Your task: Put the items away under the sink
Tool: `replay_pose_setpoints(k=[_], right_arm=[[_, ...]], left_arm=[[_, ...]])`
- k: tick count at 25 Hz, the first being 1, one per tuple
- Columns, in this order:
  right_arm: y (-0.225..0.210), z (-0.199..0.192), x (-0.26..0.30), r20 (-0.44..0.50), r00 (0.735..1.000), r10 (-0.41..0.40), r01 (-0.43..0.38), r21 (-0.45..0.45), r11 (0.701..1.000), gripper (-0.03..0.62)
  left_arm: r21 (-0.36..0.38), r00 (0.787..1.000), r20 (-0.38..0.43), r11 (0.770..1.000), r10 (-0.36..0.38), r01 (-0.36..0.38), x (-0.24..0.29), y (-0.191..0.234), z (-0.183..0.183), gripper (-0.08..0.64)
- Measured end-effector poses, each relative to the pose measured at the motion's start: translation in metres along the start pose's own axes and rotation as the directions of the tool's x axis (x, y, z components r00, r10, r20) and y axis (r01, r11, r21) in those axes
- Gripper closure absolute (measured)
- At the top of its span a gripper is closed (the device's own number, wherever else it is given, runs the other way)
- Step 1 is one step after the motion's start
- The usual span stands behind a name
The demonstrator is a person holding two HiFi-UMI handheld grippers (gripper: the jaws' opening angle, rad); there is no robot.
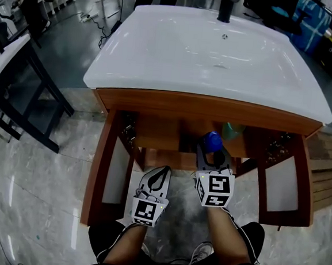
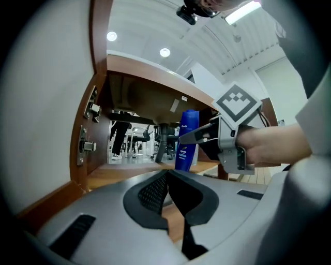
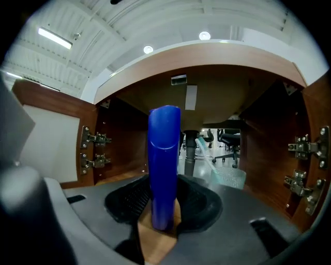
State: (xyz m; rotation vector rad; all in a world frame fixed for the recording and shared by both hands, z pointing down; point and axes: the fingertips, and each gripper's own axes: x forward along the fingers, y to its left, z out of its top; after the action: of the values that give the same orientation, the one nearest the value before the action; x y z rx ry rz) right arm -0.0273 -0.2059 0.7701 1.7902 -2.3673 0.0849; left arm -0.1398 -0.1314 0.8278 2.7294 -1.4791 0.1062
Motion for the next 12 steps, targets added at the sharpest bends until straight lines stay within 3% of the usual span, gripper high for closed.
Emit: replay_pose_setpoints(k=[3,12], right_arm=[[-0.004,0.009,0.023,-0.007,1.000,-0.006,0.006,-0.001,1.000,0.431],[-0.007,0.018,0.087,-0.064,0.998,-0.023,0.021,-0.041,0.999,0.431]], left_arm=[[-0.051,1.000,0.011,0.999,-0.010,0.010,-0.001,0.000,0.002,0.538],[-0.041,0.999,0.035,0.999,0.030,-0.028,-0.010,0.003,0.006,0.538]])
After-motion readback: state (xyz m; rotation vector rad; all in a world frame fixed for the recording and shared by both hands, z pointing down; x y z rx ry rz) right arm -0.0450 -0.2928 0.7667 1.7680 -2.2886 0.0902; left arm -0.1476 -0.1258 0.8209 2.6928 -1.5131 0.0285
